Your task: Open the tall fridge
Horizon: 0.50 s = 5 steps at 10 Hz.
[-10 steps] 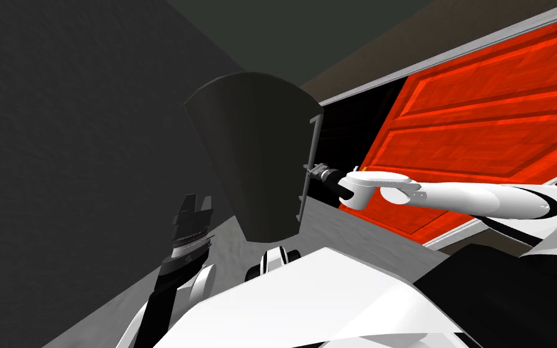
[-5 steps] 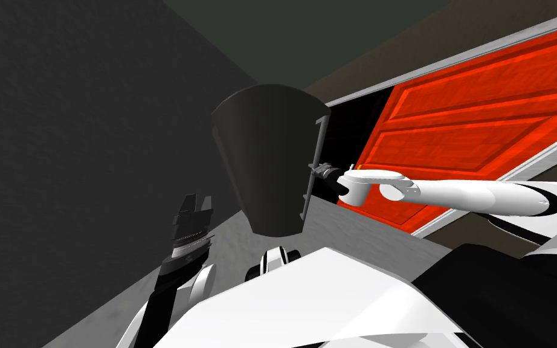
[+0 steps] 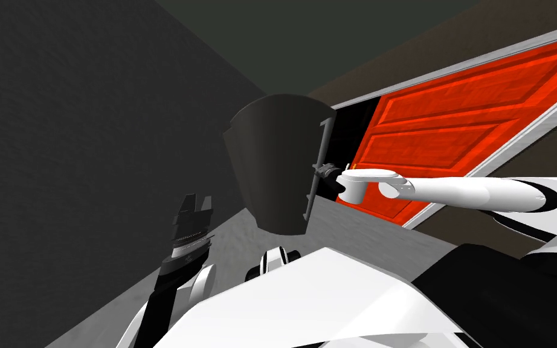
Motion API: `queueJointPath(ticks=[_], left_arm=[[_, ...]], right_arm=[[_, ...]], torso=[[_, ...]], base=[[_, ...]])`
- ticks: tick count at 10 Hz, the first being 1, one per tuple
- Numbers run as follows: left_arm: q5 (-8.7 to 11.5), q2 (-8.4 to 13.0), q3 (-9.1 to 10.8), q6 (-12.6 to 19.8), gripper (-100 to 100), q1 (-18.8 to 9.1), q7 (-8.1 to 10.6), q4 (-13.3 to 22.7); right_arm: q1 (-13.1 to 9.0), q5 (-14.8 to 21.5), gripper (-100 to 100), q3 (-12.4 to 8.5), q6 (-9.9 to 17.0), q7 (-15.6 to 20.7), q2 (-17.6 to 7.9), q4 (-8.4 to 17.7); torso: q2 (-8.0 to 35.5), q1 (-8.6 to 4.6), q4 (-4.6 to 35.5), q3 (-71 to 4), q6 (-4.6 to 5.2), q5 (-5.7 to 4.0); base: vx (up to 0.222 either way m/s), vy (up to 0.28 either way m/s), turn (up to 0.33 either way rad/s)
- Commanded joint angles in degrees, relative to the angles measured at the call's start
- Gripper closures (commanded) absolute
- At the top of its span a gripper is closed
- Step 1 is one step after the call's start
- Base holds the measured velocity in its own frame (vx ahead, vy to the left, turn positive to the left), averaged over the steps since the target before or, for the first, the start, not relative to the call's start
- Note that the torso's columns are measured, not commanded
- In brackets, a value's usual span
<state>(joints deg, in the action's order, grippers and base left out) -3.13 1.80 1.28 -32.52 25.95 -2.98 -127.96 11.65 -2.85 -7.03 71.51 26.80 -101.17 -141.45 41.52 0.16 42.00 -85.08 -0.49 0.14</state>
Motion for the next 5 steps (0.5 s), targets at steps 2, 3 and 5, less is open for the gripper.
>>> queueJointPath(ticks=[2, 3, 5], left_arm=[[0.0, 0.0, -0.01, 0.0, 0, 0.0, 0.0, 0.0], [0.0, 0.0, -0.01, 0.0, 0, 0.0, 0.0, 0.0], [0.0, 0.0, -0.01, 0.0, 0, 0.0, 0.0, 0.0]], right_arm=[[1.6, -0.5, 100, -1.2, 1.3, -0.5, -0.9, 2.1], [1.6, -0.5, 100, -1.2, 1.3, -0.5, -0.9, 2.1], [2.5, -1.0, 100, -1.4, 3.3, -1.7, -2.0, 4.3]], torso=[[0.4, 0.33, 0.0, 0.3, 0.2, -0.02], [0.6, 0.14, 0.2, 0.4, 0.34, -0.03], [0.7, -0.32, 0.3, 0.5, 0.48, -0.21]], base=[[-0.146, 0.191, 0.02], [-0.064, 0.109, 0.01], [-0.136, 0.149, -0.002]])
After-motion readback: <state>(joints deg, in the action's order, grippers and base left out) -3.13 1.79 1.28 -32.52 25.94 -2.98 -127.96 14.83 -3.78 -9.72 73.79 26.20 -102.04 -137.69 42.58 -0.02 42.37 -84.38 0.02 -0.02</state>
